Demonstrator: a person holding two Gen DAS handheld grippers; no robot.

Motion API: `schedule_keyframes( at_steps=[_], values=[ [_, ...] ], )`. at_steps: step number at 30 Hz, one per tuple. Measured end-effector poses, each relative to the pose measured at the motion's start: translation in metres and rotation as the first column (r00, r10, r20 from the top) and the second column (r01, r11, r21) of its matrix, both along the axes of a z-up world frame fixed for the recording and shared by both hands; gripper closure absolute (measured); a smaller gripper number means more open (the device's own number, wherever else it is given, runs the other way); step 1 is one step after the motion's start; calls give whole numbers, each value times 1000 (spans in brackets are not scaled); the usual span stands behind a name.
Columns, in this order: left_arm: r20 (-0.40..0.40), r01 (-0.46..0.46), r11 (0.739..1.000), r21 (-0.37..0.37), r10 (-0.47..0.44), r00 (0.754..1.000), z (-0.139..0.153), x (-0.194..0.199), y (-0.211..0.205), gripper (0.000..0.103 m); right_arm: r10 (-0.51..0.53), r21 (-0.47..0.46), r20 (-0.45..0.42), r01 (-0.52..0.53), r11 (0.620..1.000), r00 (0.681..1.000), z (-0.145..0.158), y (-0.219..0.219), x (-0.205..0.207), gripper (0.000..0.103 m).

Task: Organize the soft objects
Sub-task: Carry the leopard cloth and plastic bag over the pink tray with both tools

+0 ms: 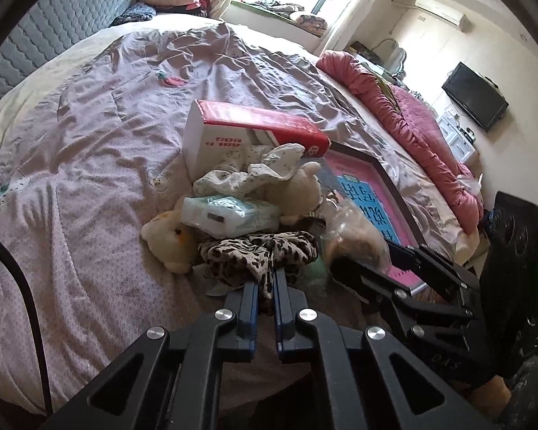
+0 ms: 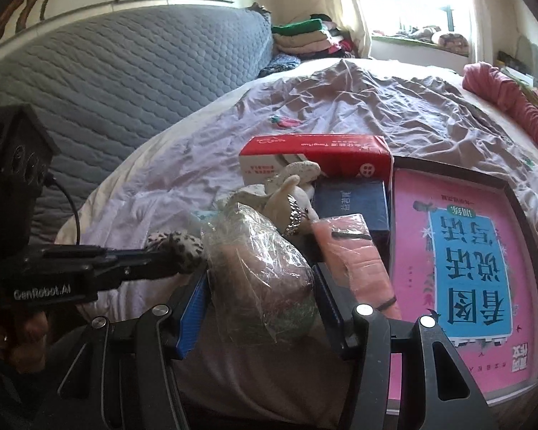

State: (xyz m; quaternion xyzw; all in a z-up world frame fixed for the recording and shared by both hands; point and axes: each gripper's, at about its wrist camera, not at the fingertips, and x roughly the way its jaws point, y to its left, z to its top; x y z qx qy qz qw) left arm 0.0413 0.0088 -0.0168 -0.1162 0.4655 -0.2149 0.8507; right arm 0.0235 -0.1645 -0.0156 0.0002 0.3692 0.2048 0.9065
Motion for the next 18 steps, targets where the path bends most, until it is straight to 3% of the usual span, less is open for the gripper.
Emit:
schedule_keyframes(
  at_steps=[12,18],
  values=[
    [35,4,1000,11,-4,999,21,-14,-4,96,-41,0,39,41,999,998,21,-11,-13,45],
    [85,4,999,51,-9,996,39,-24,-11,96,-77,5,54,77,997,996,30,-22,-18,45]
  ],
)
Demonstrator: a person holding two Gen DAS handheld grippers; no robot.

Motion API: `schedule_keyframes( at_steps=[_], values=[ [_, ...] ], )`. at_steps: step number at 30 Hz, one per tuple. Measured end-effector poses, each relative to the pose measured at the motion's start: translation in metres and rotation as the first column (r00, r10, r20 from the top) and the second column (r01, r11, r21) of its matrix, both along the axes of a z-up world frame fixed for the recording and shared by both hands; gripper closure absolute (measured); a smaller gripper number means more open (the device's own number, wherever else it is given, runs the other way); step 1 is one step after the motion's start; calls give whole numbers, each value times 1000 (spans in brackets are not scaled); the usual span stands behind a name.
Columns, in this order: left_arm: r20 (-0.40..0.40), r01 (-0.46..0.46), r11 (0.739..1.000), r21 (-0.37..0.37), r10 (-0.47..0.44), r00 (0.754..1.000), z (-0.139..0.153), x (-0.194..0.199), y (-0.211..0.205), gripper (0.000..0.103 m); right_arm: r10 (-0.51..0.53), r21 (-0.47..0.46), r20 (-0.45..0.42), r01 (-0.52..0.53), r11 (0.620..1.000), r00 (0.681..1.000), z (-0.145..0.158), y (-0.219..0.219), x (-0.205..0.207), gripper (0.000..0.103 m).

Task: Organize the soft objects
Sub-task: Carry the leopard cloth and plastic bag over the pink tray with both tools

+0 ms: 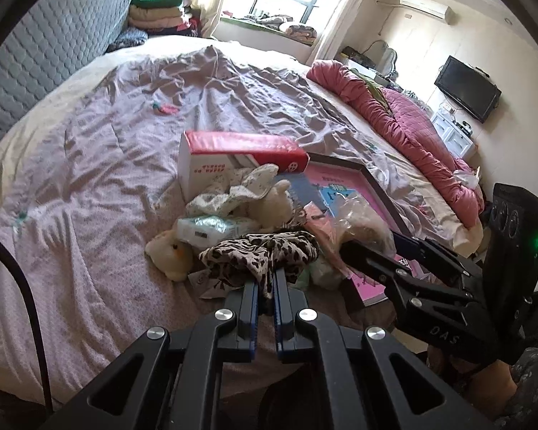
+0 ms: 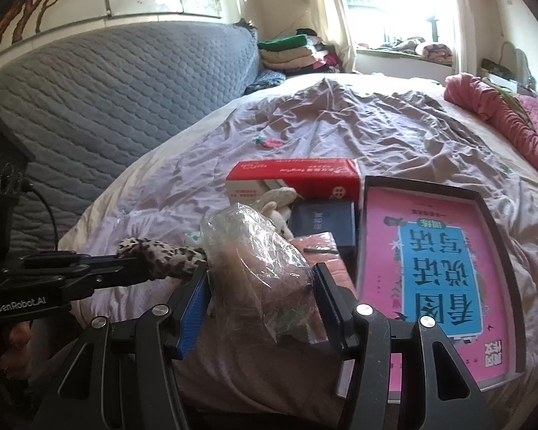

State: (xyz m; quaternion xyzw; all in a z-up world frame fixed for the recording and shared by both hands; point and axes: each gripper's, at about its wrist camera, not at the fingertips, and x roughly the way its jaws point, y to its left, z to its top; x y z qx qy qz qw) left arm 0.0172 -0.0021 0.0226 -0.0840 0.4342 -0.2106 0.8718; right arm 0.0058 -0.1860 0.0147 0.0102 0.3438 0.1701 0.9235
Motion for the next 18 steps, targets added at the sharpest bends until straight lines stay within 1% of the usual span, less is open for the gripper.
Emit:
schedule_keyframes(
  at_steps=[8,18],
  values=[
    [50,10,999,38,-12,999,19,-11,-17,96,-63,20,25,62,998,998,17,-25,-10,45],
    [86,33,998,50,-37,996,39,-16,-41,96,-158,41,55,155,987,986,34,-64,-22,45]
  ],
)
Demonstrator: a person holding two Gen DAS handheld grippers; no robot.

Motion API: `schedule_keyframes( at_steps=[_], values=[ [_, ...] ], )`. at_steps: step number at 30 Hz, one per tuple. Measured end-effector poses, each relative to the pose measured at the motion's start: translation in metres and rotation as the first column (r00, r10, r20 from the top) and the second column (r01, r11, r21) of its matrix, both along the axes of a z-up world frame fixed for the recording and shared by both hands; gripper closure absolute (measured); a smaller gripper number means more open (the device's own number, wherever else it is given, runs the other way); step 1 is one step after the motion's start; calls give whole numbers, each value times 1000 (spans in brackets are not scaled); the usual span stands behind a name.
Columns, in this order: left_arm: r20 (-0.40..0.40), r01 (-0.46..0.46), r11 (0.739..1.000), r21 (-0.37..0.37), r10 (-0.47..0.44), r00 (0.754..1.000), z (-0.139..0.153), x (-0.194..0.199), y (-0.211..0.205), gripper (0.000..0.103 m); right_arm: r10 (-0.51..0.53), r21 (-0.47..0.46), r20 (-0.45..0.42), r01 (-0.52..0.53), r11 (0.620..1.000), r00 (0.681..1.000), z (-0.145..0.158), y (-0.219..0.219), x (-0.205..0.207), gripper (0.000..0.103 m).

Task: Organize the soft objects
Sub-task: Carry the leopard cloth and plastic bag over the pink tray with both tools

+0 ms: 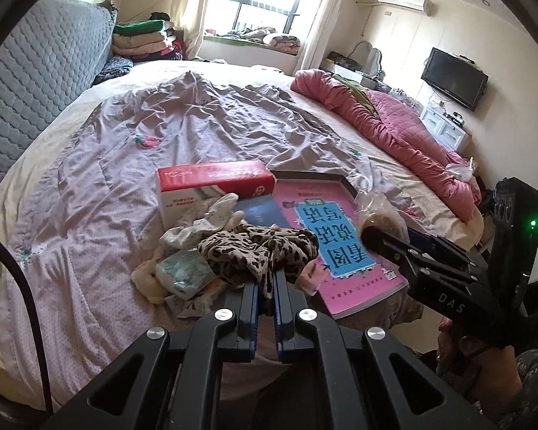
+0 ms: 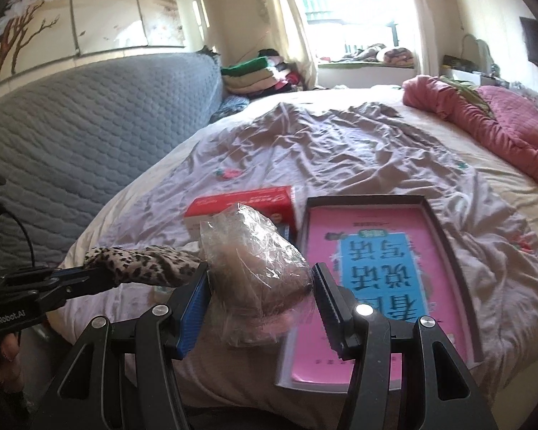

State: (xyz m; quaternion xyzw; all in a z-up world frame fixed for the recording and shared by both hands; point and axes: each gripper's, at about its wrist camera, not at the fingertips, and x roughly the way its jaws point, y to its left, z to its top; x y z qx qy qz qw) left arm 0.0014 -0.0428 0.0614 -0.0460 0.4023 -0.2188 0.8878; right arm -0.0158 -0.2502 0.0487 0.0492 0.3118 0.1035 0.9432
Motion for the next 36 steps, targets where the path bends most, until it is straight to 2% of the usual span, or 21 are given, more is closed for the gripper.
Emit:
schedule_keyframes(
  at_steps=[9,14,22,36],
  values=[
    [22,36,999,-6,-36,999,15,-5,-29,96,-65,30,24,64,997,998,11,-28,-9,45],
    [40,63,998,1,-63,997,21,-5,-47,96,-100,80,31,98,992,994,17,-46,-13,45],
    [53,97,995,10,-98,994,25,1,-77,96,-165,92,53,160,983,985,27,-73,-20,45],
    [42,118,992,39,-120,992,13,16,-125,96,-289,113,49,282,953,956,25,-126,-28,45]
  ],
)
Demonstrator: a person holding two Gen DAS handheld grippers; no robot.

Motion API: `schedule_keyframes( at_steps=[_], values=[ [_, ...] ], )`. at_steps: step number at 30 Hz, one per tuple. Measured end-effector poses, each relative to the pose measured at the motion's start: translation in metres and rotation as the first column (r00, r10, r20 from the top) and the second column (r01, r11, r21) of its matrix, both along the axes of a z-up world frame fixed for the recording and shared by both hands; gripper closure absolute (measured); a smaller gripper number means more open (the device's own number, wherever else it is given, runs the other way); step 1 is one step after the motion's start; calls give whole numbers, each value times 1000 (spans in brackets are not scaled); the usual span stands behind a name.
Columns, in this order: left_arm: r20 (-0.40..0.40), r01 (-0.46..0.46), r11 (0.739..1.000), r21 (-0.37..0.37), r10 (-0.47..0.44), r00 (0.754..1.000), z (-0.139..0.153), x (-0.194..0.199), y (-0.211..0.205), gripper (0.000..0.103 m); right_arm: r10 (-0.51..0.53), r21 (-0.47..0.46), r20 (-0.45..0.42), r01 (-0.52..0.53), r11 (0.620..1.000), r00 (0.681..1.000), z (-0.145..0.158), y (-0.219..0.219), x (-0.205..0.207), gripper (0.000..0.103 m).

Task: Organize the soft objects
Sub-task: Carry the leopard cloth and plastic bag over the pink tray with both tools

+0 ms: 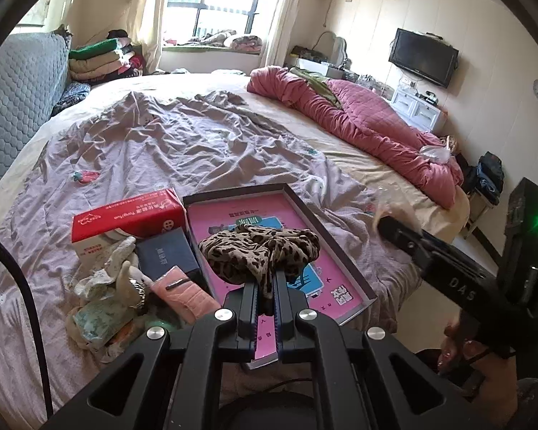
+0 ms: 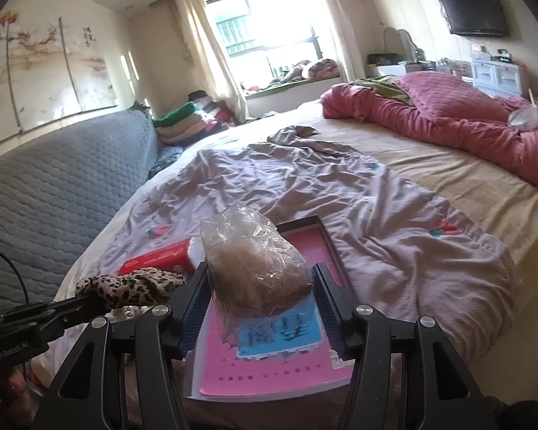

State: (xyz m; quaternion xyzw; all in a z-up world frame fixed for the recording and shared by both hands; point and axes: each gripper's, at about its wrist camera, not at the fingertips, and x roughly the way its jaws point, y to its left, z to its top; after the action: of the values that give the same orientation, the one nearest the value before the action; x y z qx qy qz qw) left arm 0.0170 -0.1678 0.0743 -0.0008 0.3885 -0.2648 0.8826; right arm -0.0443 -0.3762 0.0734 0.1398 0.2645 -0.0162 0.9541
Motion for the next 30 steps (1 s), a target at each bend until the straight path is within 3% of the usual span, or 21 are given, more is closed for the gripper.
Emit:
schedule_keyframes(
  at_steps=[17,30],
  values=[
    [-100,38,999,16,-36,994,-52,40,-39,96,-57,-3,-89,57,998,994,-42,-30,17,45],
    [-217,110,991,74,-92,972,-101,47,-55,96,-64,-61,-244,51,997,968,-93,-27,39,45]
  ],
)
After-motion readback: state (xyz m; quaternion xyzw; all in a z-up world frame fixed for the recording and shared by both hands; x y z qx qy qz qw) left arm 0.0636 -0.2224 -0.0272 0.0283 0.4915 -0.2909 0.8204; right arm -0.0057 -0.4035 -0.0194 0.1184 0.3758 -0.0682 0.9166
